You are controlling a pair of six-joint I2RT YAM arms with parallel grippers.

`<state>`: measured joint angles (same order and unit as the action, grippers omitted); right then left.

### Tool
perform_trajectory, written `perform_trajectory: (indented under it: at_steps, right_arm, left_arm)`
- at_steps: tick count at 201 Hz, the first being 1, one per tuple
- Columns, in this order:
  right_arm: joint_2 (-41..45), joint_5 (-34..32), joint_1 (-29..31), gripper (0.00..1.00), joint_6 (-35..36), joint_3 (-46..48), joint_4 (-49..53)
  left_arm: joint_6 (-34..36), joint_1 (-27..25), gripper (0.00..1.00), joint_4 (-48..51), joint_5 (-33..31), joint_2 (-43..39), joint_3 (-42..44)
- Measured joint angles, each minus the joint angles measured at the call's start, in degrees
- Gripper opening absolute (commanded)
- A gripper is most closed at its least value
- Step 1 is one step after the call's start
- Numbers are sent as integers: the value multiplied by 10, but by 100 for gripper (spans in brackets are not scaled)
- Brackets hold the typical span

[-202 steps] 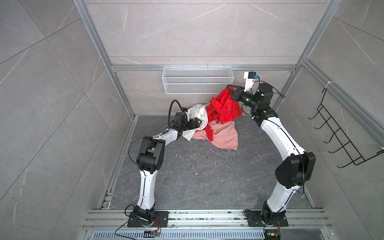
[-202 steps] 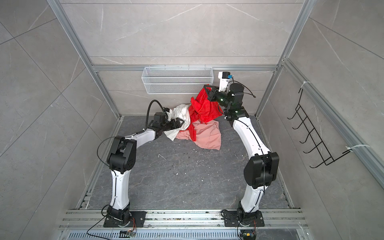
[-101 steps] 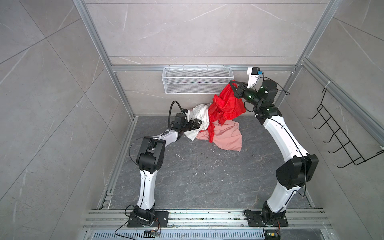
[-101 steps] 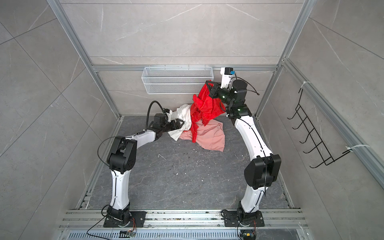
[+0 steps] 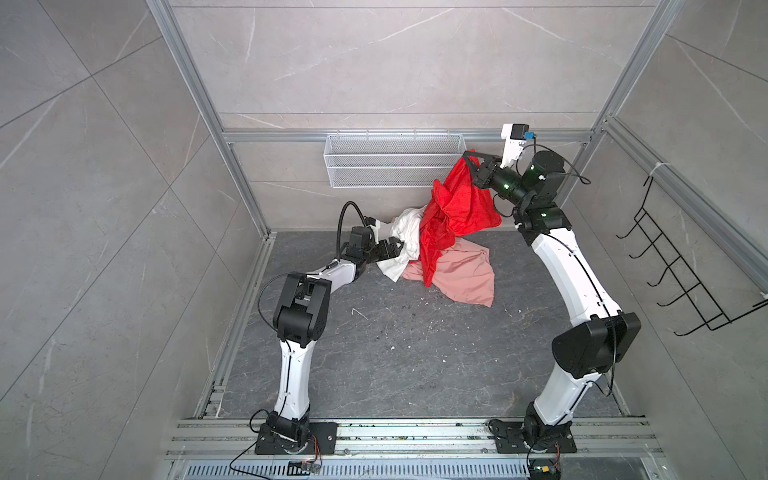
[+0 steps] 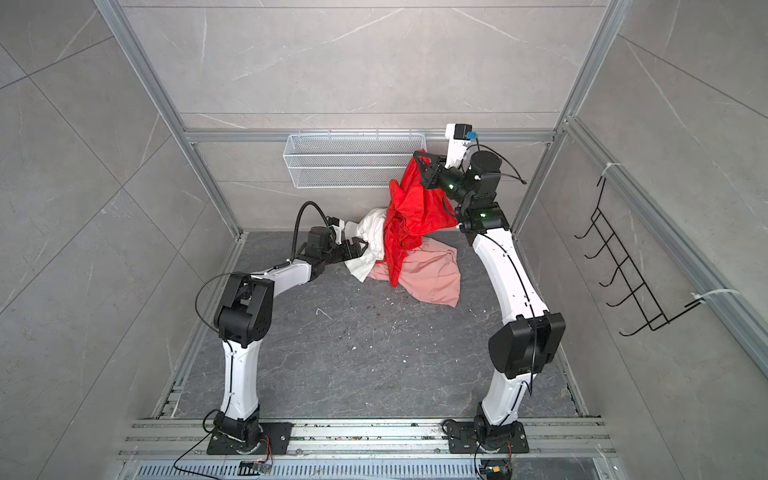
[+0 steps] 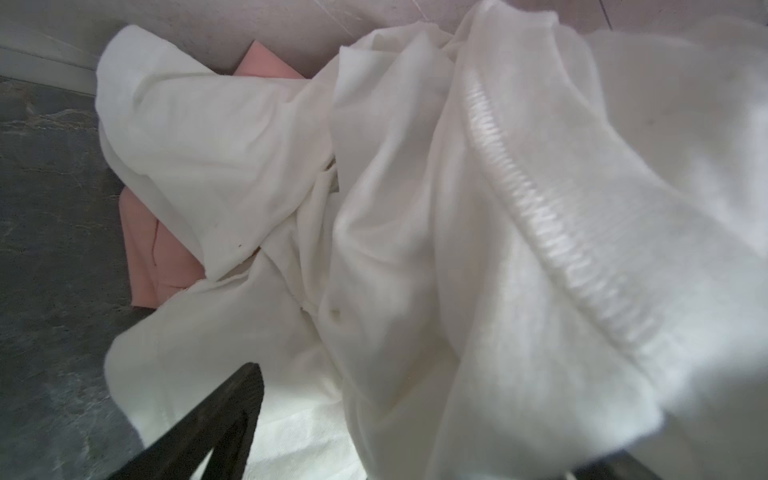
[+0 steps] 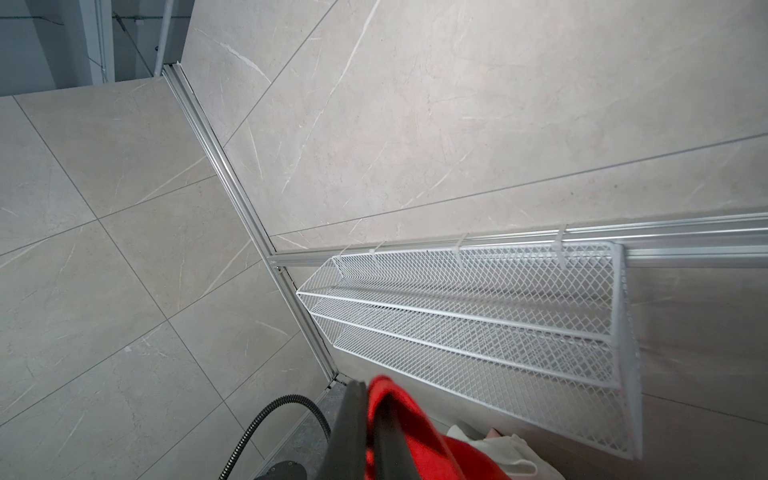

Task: Pick out a specific cloth from the pile
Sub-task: 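Pull the red cloth up while the left gripper holds the shirt down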

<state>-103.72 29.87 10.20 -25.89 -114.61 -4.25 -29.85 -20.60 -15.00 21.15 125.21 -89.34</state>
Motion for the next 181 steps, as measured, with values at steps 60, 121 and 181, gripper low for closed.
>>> perform_trajectory:
  at_steps: [60, 121, 181]
  right_arm:
    - [-4, 9, 0, 0, -7, -36, 1]
    - [-10, 10, 0, 0, -18, -33, -7]
    - [-11, 10, 0, 0, -18, -33, -7]
  left_arm:
    - [2, -13, 87, 16, 3, 0, -40]
    - [3, -30, 86, 26, 5, -17, -57]
    - [-2, -39, 98, -9, 23, -22, -57]
